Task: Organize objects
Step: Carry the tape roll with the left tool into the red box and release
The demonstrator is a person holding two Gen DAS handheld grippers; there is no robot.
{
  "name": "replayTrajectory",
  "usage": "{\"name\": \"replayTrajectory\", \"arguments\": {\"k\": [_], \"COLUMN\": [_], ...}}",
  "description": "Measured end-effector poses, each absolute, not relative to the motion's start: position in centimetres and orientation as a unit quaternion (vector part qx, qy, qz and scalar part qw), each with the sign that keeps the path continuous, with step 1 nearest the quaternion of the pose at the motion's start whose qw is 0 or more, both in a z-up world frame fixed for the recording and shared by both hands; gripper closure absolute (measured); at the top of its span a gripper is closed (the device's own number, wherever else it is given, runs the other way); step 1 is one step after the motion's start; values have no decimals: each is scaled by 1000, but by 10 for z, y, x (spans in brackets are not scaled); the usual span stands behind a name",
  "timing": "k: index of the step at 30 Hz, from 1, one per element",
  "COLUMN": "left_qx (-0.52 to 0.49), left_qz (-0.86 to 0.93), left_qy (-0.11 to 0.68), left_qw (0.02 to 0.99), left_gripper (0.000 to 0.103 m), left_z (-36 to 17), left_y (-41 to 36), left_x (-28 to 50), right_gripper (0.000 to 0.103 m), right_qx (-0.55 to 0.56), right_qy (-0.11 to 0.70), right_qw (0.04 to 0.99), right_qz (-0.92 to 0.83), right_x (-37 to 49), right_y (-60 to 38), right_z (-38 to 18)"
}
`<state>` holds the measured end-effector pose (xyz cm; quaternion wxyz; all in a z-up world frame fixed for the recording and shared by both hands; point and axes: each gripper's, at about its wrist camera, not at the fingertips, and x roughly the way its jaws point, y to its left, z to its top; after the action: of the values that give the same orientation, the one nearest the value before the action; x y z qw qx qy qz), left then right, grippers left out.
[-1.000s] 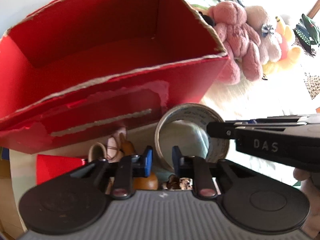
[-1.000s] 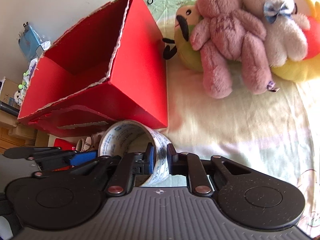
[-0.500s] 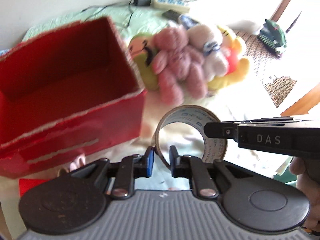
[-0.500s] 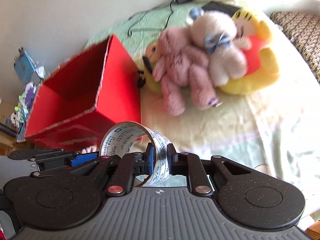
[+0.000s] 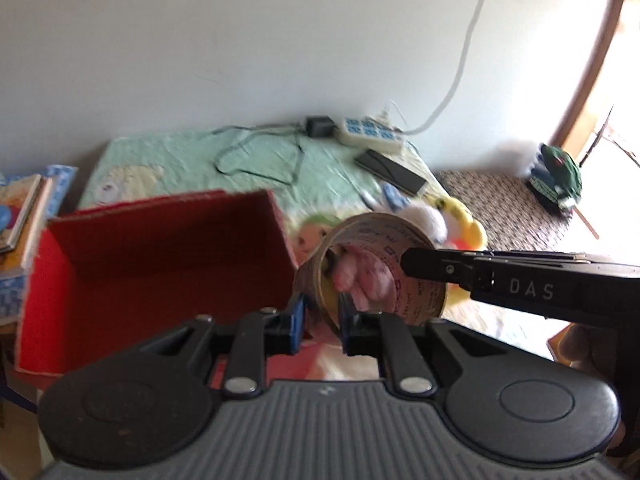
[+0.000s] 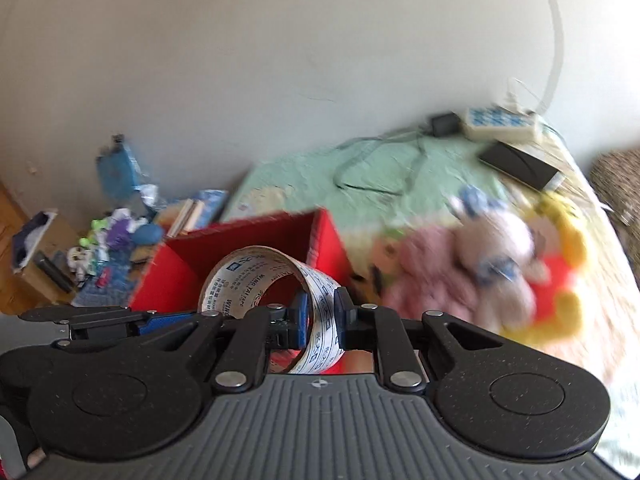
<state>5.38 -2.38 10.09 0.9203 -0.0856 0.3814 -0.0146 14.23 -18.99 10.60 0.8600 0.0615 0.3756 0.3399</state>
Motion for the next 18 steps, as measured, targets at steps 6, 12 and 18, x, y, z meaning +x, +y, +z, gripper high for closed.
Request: {"name": "replayTrajectory", "arguments": {"k": [6,12,18], "left_qx": [-87,-113,-135], "left_qz": [43,46,22], "left_qy": [374,423,477], "left_qw": [922,898,868], "left_gripper": [91,91,91], "left_z": [109,73,26], "left_y": [25,82,116], "left_x": [57,85,125], "right_gripper": [89,89,92], "right_qx": [44,8,-15], "right_qy": [379,412,472], "right_qw": [842,832,818], "right_qz": [381,373,330], "right_x": [162,181,207], "right_y": [-131,-73,-34], "right_z": [108,77,35]}}
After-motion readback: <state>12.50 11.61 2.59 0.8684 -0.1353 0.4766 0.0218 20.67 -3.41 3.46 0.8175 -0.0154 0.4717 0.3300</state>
